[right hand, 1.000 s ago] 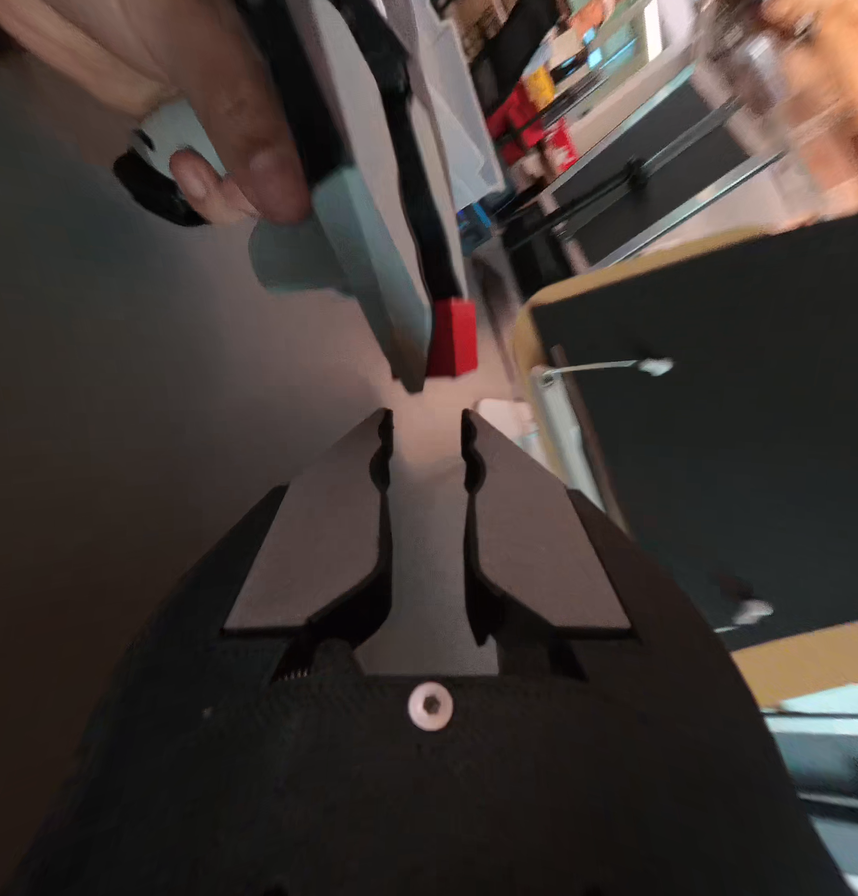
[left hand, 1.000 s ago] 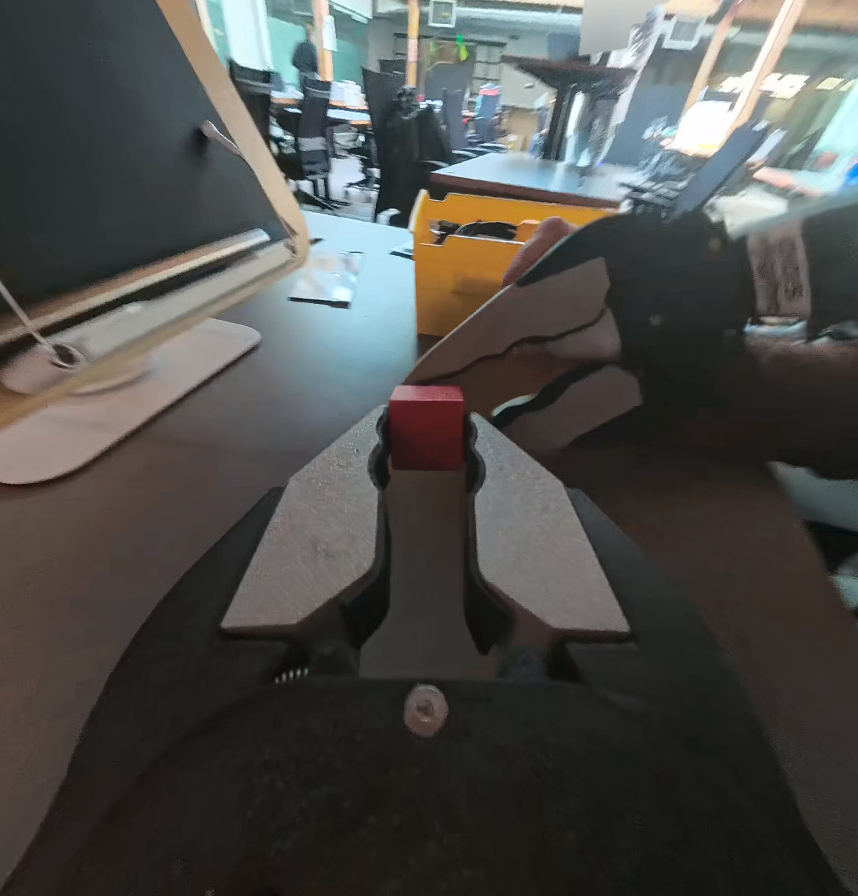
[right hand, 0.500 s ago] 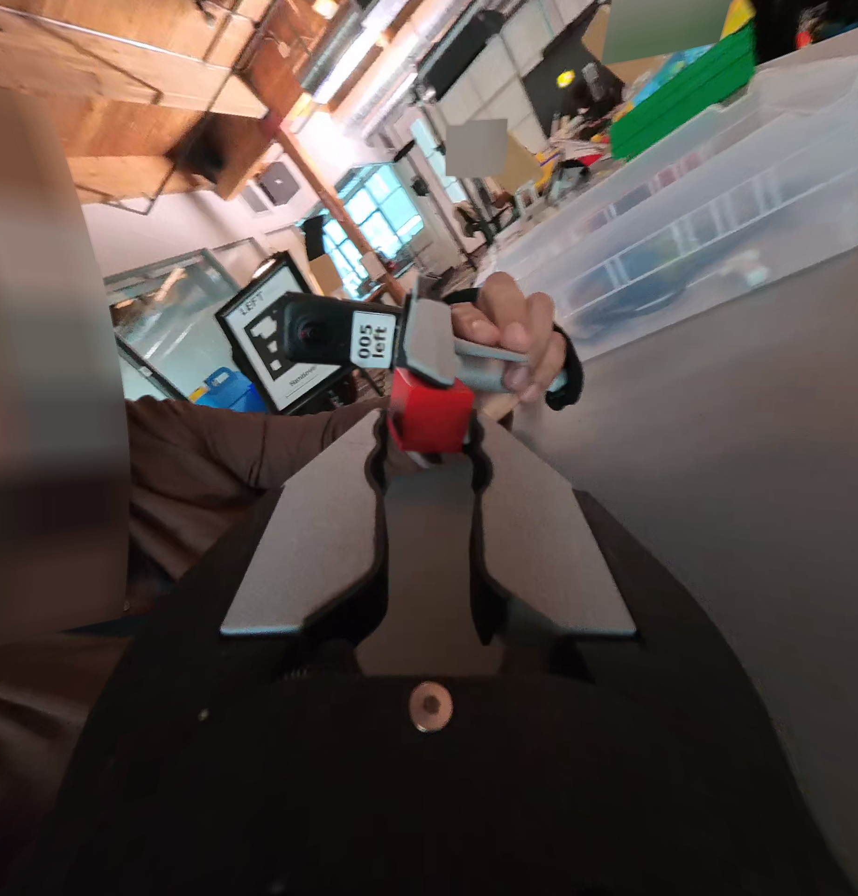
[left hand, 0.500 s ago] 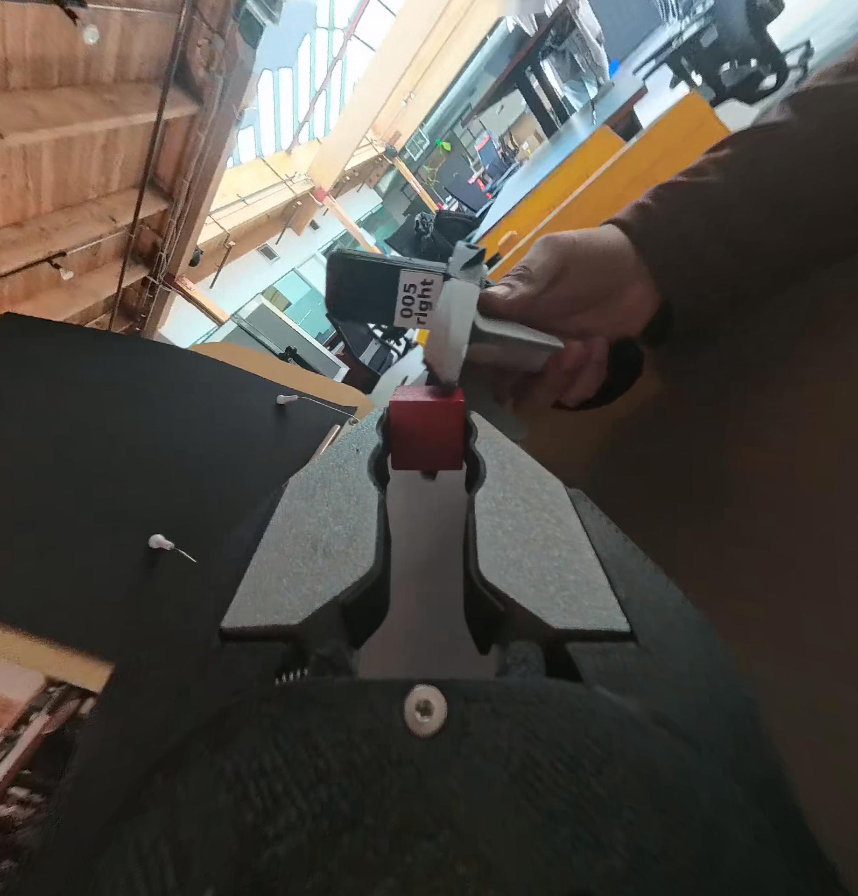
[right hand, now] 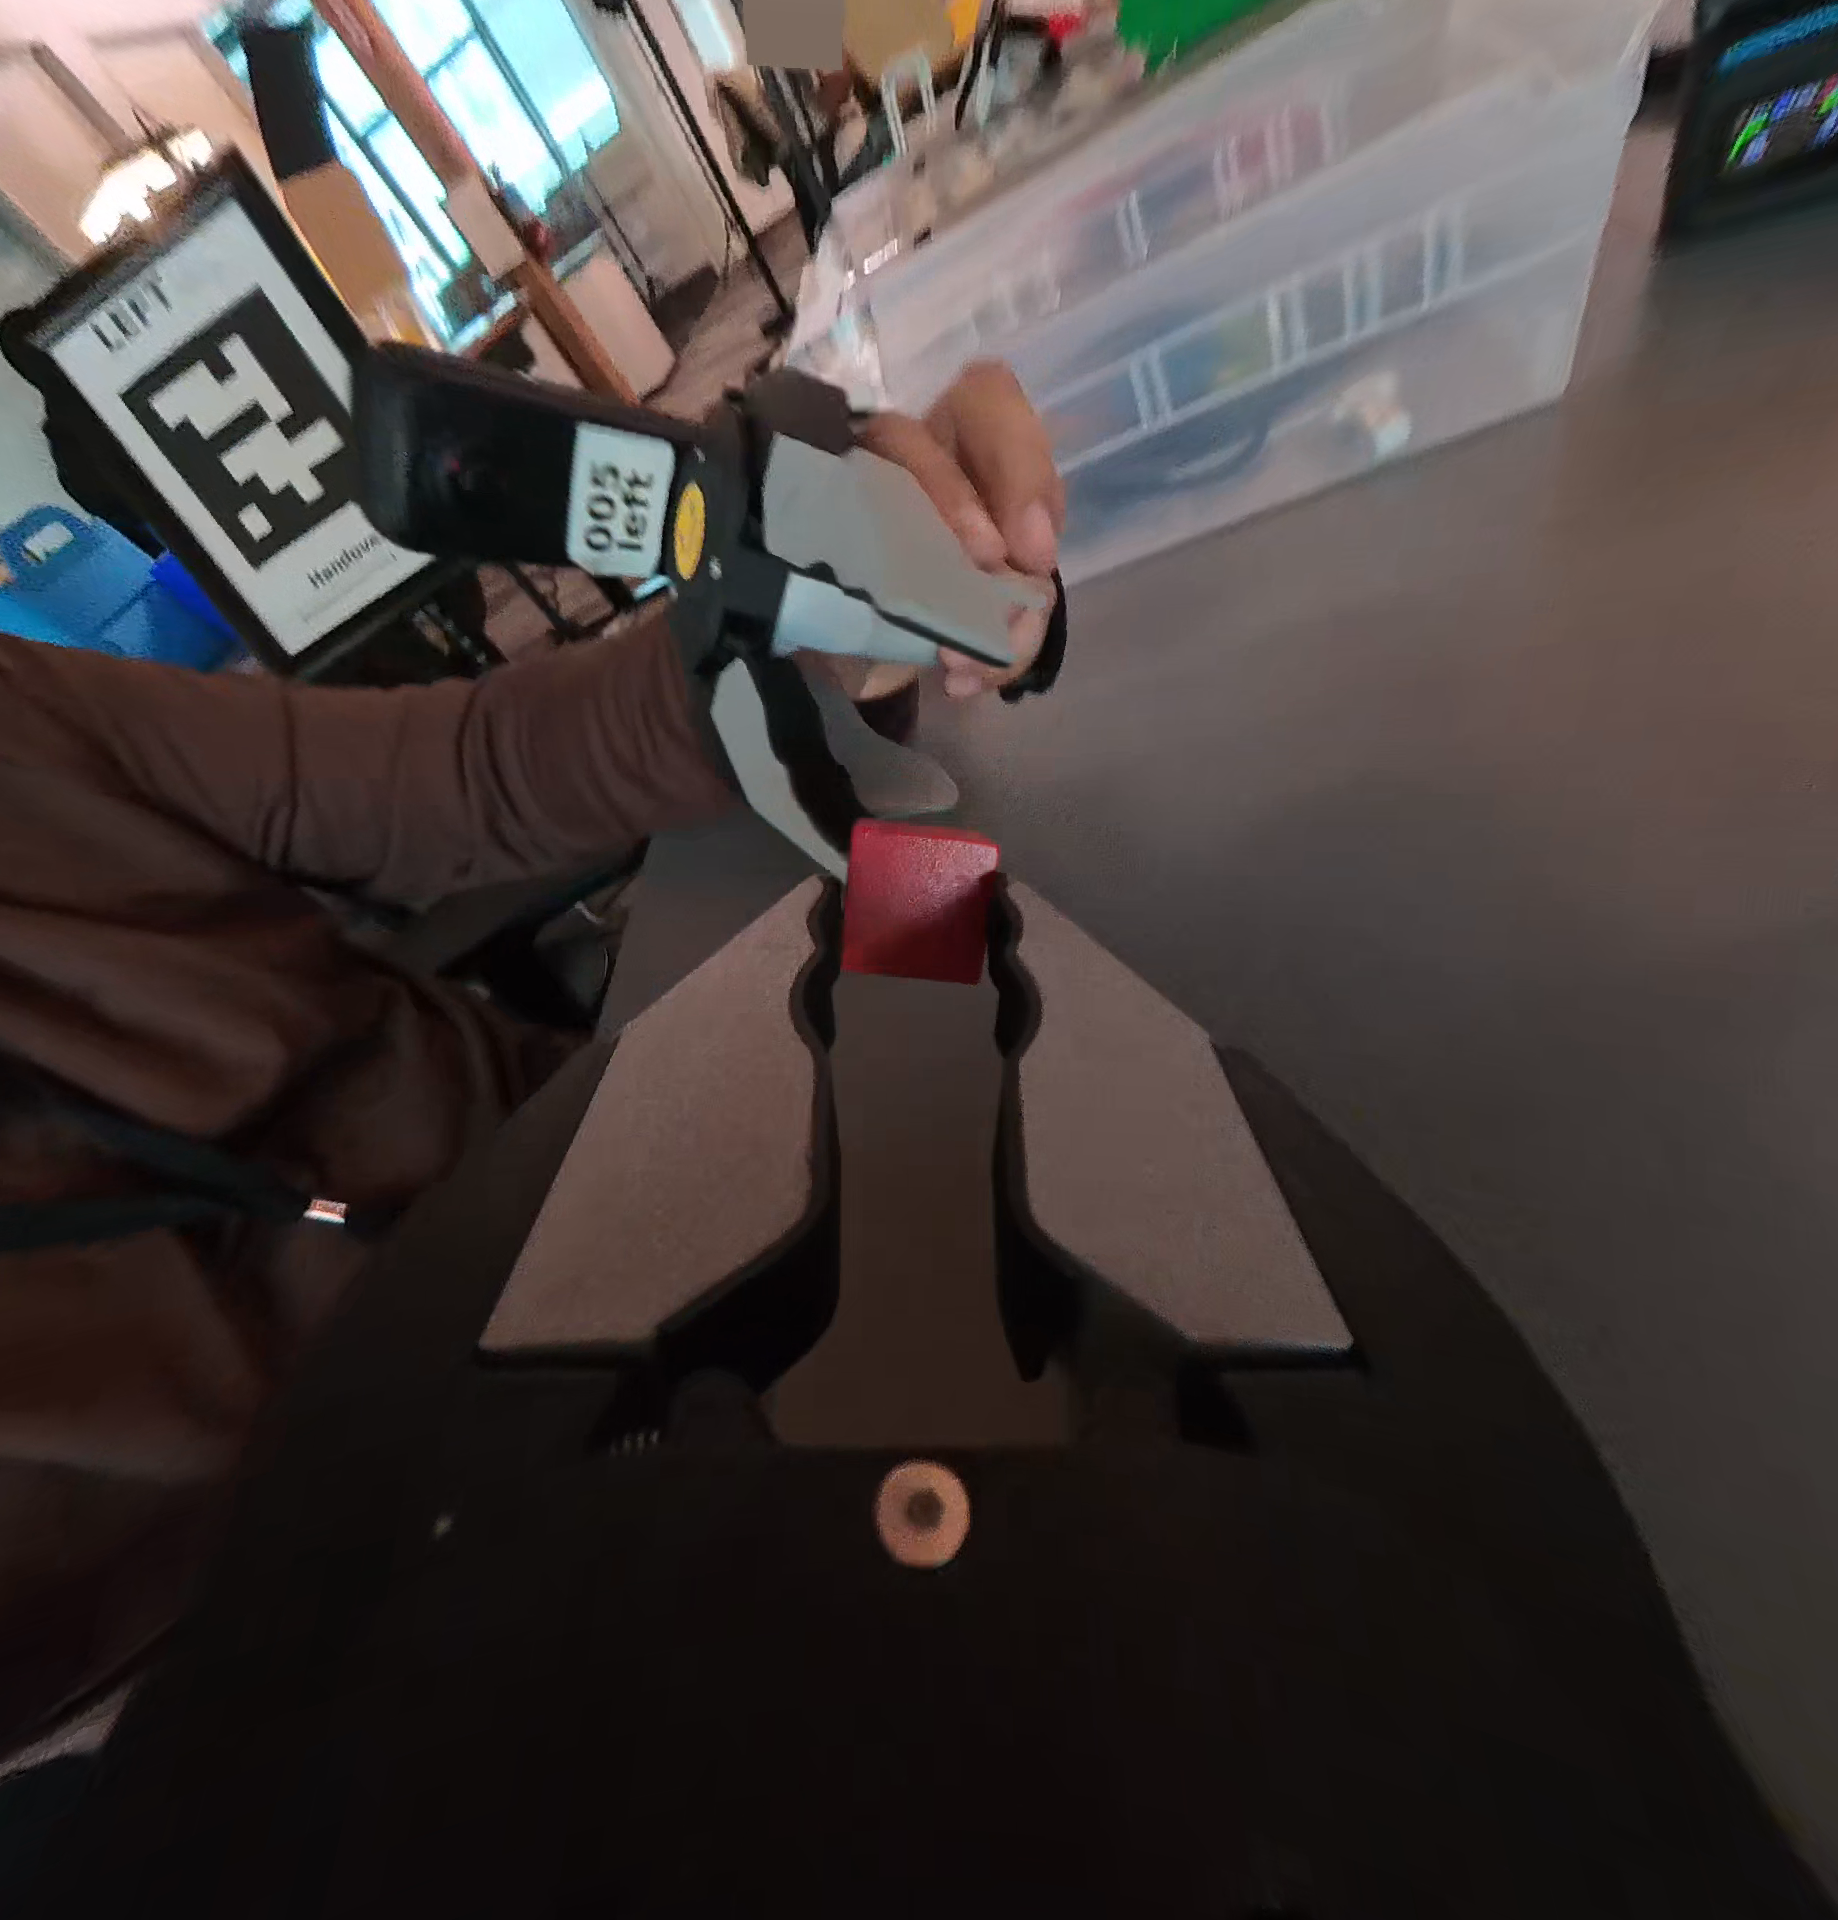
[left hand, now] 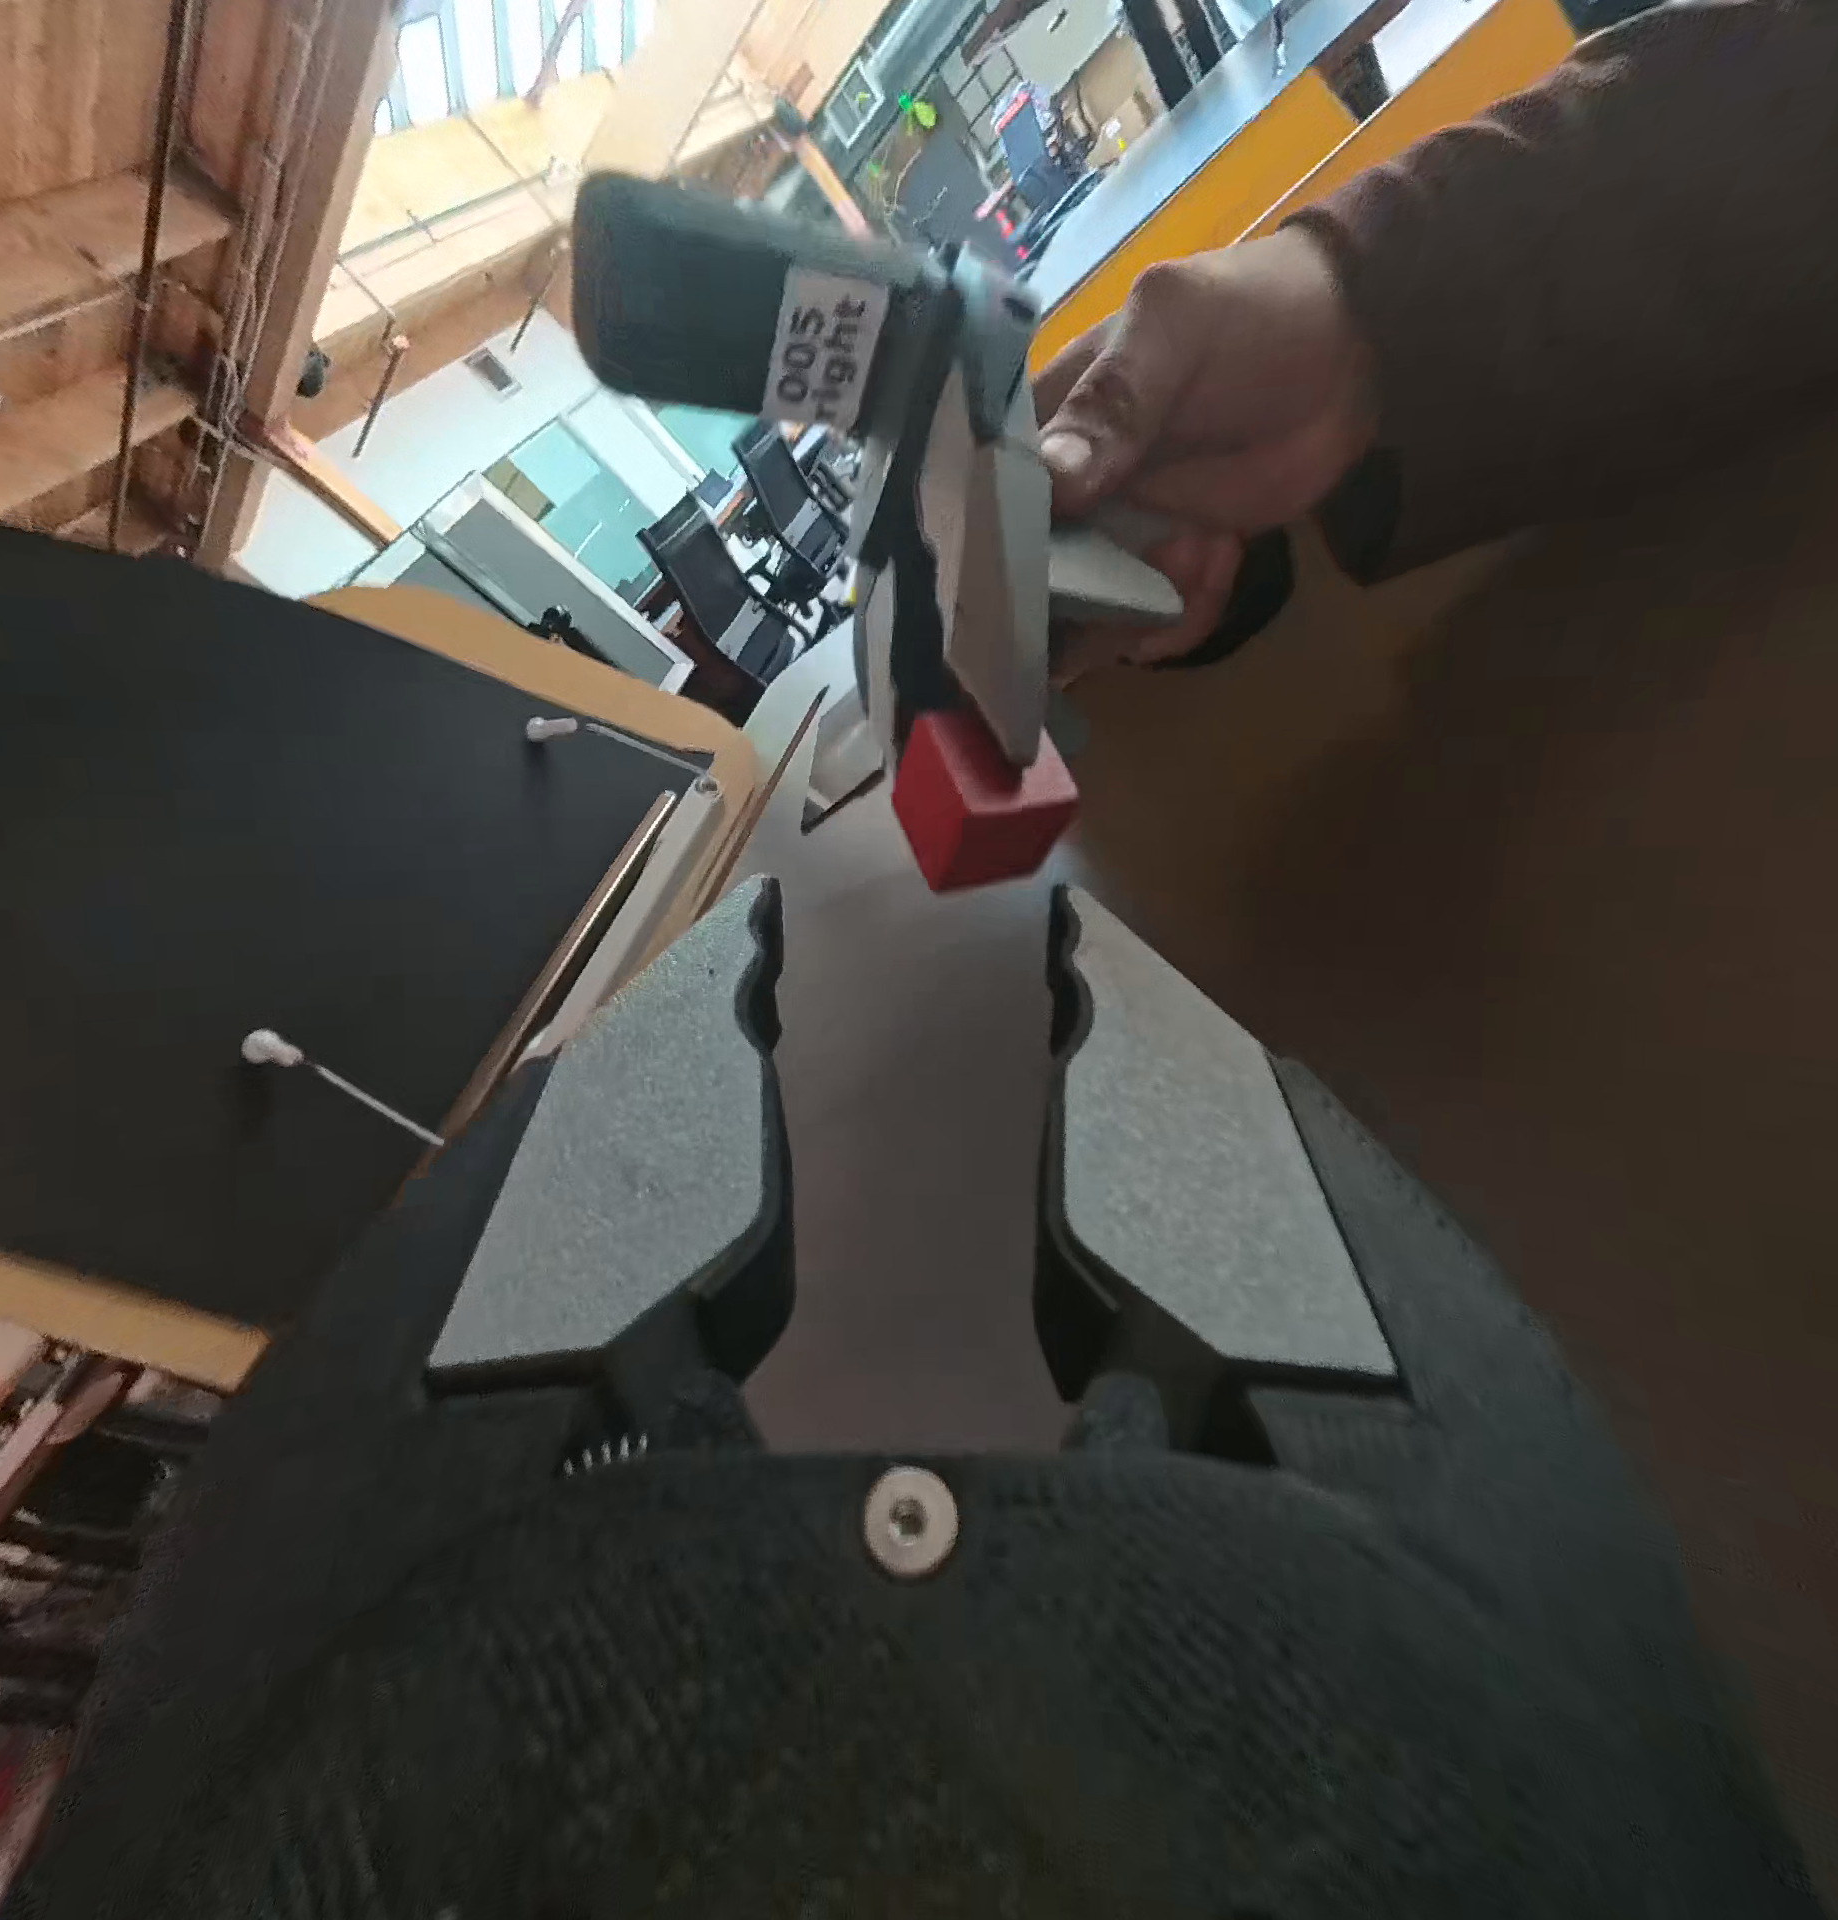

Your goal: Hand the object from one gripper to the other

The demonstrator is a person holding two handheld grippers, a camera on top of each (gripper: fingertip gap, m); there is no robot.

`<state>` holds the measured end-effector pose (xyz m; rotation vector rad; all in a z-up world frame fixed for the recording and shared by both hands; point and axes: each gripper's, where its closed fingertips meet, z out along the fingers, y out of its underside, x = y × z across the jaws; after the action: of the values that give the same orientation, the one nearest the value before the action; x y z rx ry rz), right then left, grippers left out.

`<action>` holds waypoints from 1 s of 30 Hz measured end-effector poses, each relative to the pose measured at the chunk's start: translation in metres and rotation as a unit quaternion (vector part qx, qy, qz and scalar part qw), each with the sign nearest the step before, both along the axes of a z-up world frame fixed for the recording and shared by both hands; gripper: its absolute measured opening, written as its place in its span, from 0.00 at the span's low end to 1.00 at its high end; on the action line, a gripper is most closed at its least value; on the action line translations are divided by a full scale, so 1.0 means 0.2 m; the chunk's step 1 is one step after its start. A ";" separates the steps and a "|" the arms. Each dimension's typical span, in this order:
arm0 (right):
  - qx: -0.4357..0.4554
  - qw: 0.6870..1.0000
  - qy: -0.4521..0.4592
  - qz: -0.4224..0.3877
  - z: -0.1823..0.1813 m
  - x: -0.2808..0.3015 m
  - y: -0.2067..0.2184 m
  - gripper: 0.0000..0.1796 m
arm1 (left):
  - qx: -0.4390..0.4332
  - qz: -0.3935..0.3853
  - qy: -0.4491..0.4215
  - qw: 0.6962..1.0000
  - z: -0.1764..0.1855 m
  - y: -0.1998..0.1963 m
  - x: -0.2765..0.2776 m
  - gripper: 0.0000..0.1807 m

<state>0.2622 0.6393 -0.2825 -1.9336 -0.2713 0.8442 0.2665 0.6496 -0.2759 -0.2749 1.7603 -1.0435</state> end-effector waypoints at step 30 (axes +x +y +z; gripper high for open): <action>0.076 0.992 0.105 -0.005 0.16 -0.06 0.07 0.18 | -0.054 0.021 -0.077 0.995 0.14 -0.04 0.04 0.18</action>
<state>0.2510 0.6528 -0.2501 -1.6890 -0.1936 0.9837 0.2736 0.6411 -0.2482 -0.2903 1.5569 -1.1013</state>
